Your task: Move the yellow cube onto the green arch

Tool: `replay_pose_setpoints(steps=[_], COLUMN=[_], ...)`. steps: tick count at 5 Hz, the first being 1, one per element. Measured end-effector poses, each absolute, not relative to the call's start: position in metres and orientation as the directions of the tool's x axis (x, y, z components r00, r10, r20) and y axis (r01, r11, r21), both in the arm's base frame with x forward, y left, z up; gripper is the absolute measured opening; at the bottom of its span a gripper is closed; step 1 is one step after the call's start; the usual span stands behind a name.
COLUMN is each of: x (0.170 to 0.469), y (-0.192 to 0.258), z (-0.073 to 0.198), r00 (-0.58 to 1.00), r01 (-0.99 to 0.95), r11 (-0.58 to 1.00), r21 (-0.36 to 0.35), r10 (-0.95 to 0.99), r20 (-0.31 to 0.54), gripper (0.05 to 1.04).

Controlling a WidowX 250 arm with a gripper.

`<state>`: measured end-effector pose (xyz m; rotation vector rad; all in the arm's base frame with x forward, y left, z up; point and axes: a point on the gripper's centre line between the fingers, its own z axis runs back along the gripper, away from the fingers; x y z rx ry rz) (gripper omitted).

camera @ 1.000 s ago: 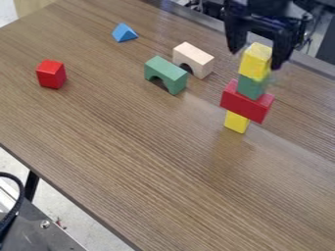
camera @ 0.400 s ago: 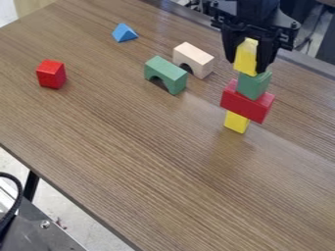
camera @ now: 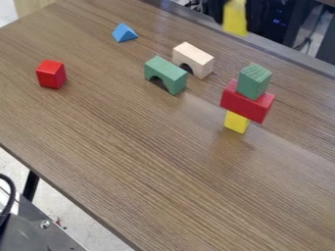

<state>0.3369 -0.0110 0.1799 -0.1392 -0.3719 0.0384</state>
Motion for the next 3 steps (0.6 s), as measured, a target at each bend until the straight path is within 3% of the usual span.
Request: replay_pose_setpoints(steps=[2, 3], x=[0.334, 0.341], y=[0.031, 0.036], z=[0.173, 0.149], r00=[0.928, 0.936], r01=[0.071, 0.136], r11=[0.996, 0.99], r21=[-0.054, -0.028], r10=[-0.047, -0.119], r20=[0.369, 0.331], gripper=[0.577, 0.577])
